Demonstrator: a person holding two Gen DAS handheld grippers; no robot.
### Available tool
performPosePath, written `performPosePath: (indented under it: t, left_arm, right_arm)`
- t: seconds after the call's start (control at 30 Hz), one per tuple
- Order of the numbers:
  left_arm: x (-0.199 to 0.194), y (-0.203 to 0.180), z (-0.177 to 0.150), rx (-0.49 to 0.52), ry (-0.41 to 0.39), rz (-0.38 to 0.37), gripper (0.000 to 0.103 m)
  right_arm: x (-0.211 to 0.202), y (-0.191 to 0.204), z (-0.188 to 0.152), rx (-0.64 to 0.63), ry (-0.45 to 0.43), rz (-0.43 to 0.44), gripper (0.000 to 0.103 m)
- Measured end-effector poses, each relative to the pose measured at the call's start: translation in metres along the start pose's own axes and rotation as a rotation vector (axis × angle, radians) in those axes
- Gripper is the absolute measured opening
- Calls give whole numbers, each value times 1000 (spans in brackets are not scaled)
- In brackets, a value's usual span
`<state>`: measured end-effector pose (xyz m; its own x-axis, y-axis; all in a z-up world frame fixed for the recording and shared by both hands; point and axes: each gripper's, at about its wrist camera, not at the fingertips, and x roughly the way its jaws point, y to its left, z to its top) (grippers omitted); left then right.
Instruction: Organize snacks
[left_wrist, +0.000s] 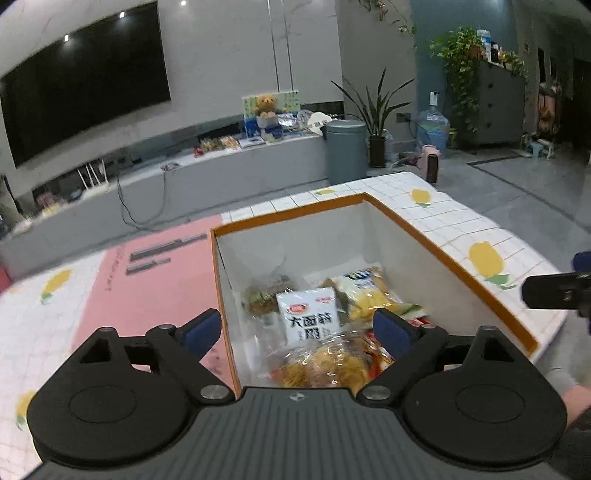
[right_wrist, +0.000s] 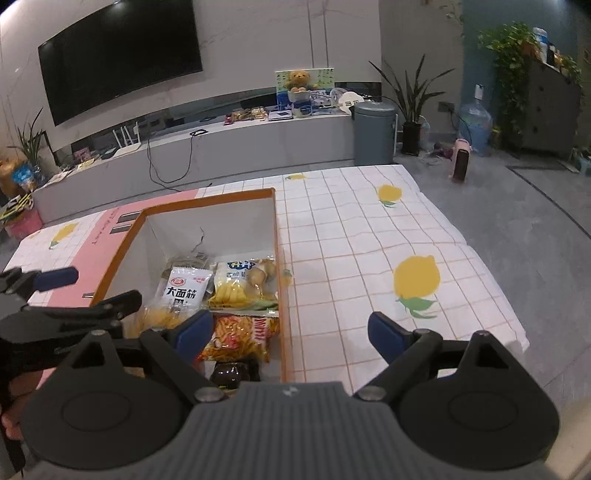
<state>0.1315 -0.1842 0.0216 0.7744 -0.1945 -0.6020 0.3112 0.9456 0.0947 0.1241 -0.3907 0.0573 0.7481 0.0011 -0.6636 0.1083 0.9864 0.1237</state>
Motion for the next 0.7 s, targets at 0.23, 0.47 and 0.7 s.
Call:
performPosePath:
  t: [0.23,0.47,0.7]
  left_arm:
    - [-38,4,-7,-84,6,4,103]
    - [-65,-9,-23,-84,48,3,103]
    - [-72,-7,-32,-127,103,-24,103]
  right_arm:
    - [-17,18,-27,7,-1,-32,89]
    - [-11,30,-64,68,100,-33,89]
    - [-13,38,-77,81,122,-15,89]
